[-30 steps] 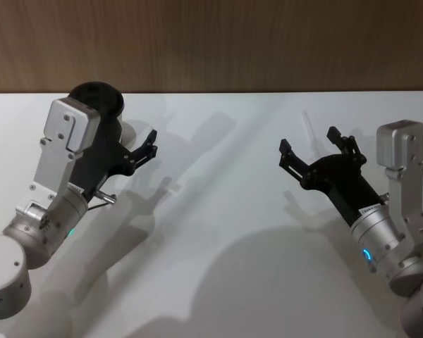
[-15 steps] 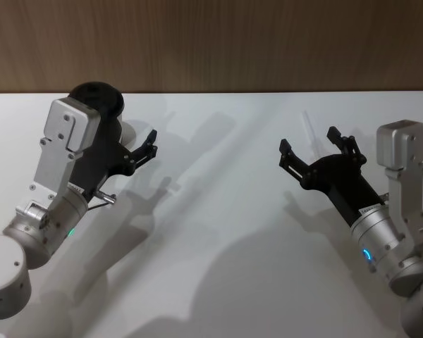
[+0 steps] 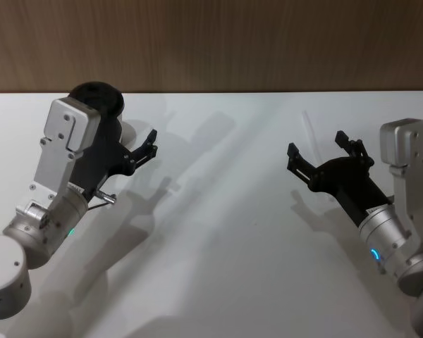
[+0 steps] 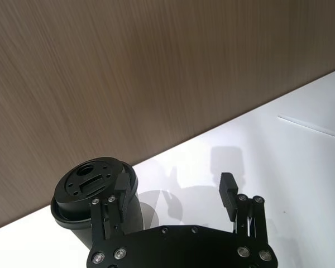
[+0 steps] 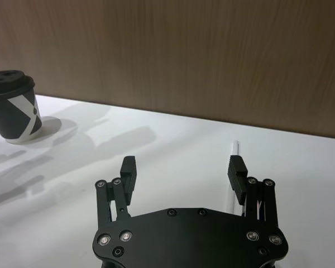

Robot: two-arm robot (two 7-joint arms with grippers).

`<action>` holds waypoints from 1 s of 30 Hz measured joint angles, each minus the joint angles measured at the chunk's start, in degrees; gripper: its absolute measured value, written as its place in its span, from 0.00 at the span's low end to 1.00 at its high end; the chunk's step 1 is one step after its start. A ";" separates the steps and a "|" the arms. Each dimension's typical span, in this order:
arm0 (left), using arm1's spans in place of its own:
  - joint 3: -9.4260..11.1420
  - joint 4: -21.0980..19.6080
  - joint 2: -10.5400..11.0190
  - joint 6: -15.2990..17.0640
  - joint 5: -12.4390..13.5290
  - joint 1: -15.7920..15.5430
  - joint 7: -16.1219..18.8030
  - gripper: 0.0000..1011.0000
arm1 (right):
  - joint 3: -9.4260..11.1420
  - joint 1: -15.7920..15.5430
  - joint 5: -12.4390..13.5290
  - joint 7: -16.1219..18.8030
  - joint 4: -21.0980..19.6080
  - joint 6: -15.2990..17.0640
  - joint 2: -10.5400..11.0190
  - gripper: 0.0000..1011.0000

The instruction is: Pick up the straw with one hand, pass it to the other hand, and insert it into the cup.

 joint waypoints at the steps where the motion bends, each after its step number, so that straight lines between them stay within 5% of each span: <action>1: 0.00 0.00 0.00 0.00 0.00 0.00 0.00 0.99 | 0.10 -0.01 -0.03 -0.13 -0.11 0.52 0.03 0.99; 14: 0.00 0.00 0.00 0.00 0.00 0.00 0.00 0.99 | 1.27 0.53 -0.11 -2.11 -1.26 8.64 -0.31 0.99; 30: 0.00 0.00 0.00 0.00 0.00 0.00 0.00 0.99 | 0.96 2.54 -0.47 -3.42 0.78 13.82 -2.35 0.99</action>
